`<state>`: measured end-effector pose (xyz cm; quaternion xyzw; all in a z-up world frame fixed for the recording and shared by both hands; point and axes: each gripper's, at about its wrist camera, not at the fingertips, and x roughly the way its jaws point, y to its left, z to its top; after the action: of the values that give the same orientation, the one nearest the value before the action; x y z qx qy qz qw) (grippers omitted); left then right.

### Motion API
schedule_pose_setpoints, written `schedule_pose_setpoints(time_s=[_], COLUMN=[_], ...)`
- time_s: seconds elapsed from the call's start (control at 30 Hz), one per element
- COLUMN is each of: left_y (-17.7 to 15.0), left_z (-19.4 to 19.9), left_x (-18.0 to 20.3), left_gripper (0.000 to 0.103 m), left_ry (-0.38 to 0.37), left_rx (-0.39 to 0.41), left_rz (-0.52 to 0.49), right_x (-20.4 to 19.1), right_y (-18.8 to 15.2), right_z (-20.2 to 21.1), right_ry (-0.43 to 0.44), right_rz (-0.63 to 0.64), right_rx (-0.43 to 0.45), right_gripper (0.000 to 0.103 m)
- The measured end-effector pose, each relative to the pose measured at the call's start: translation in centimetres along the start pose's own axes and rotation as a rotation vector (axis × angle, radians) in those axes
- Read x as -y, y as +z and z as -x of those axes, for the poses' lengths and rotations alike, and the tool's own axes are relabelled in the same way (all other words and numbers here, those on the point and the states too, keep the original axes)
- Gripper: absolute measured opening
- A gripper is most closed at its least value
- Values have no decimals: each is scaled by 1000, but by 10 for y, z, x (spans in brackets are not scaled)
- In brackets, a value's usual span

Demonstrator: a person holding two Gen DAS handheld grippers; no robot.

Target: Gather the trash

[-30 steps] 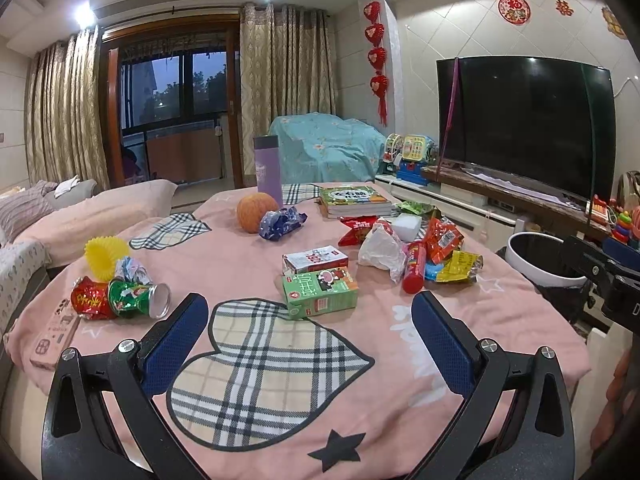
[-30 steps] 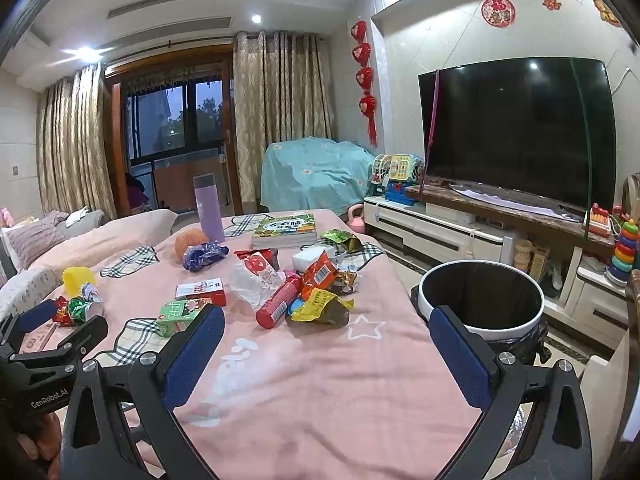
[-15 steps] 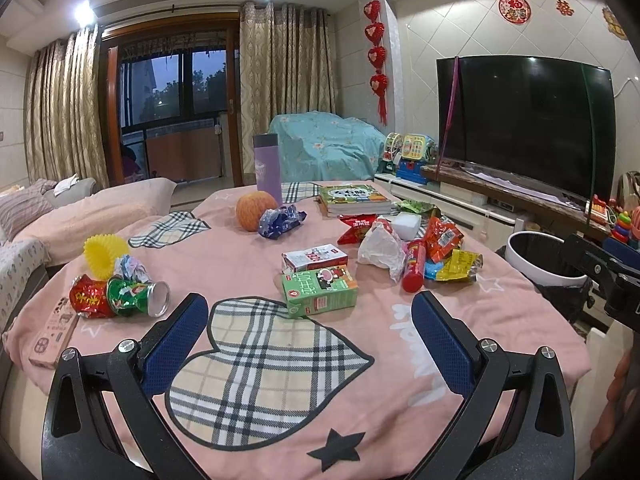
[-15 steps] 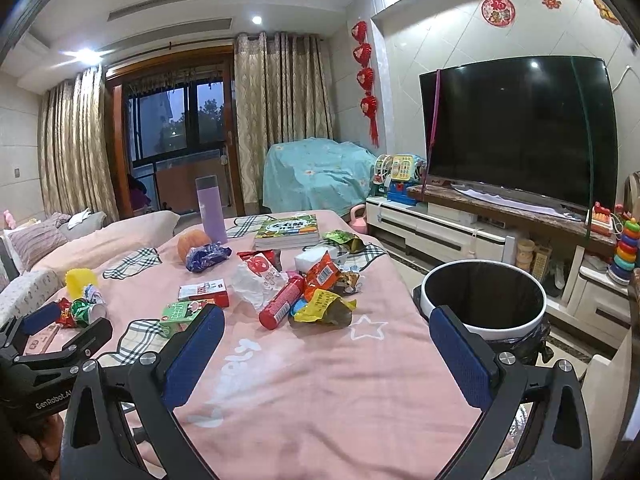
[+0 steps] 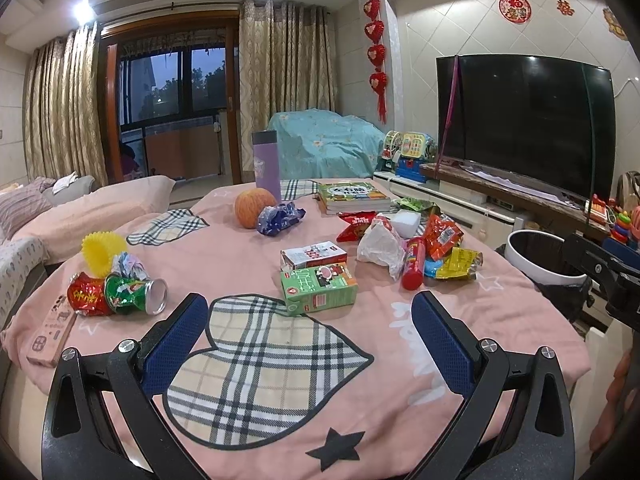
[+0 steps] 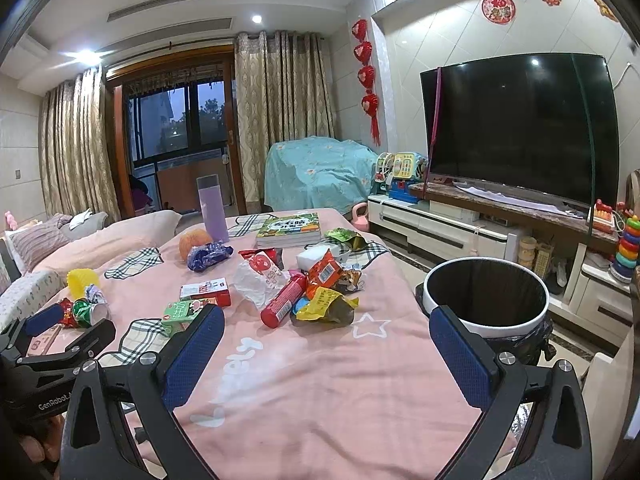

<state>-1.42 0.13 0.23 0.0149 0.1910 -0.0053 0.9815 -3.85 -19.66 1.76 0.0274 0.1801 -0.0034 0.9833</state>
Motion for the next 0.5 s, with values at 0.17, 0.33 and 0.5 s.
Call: schedule_pose_setpoints(time_s=[0.17, 0.33, 0.5], left_y=[-1, -2, -3], left_z=[-2, -4, -10], left_x=[-1, 0, -2], left_gripper=[103, 103, 103], left_ry=[0, -4, -12], left_rx=[-3, -10, -28], left_rz=[2, 3, 5], right_x=[0, 0, 0], right_y=[-1, -1, -3], right_z=[-1, -1, -6], right_ry=[1, 4, 14], right_rz=[0, -1, -7], right_rx=[-1, -4, -15], right_gripper=[103, 103, 103])
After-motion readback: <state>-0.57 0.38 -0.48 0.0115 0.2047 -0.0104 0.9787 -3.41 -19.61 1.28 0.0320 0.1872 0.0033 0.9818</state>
